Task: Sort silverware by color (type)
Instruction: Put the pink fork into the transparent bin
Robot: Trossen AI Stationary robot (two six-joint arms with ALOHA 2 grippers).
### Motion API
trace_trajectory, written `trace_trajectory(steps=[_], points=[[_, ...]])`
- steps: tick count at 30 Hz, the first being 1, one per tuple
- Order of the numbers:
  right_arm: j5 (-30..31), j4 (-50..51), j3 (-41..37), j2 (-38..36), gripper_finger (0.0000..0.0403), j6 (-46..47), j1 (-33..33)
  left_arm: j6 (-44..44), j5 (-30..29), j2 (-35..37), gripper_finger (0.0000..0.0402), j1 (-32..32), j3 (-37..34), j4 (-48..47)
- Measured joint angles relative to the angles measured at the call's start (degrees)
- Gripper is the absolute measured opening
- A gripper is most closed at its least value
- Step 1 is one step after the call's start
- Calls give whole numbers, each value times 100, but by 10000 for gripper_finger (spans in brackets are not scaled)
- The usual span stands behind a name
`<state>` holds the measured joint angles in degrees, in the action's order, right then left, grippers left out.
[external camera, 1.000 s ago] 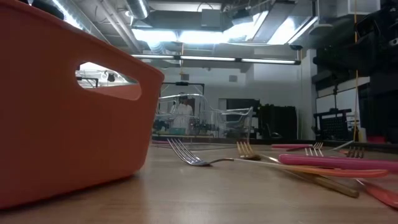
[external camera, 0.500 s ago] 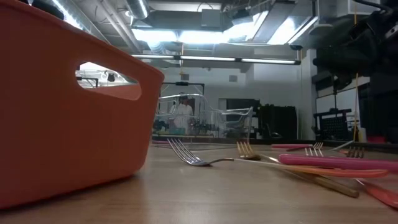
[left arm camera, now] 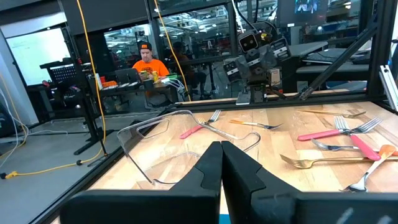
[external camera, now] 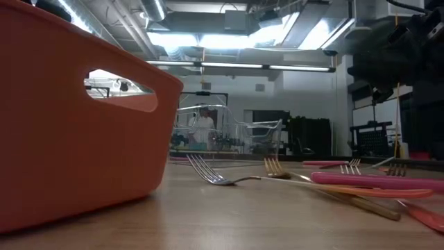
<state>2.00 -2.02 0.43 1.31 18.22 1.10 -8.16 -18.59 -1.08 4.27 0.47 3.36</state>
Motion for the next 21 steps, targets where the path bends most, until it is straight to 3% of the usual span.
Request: trace_trajectory(steps=[10, 21], points=[[0, -88, -1, 1, 248, 0, 0, 0, 1, 1, 0, -2, 0, 0], [0, -99, -1, 1, 262, -2, 0, 0, 1, 1, 0, -2, 0, 0]])
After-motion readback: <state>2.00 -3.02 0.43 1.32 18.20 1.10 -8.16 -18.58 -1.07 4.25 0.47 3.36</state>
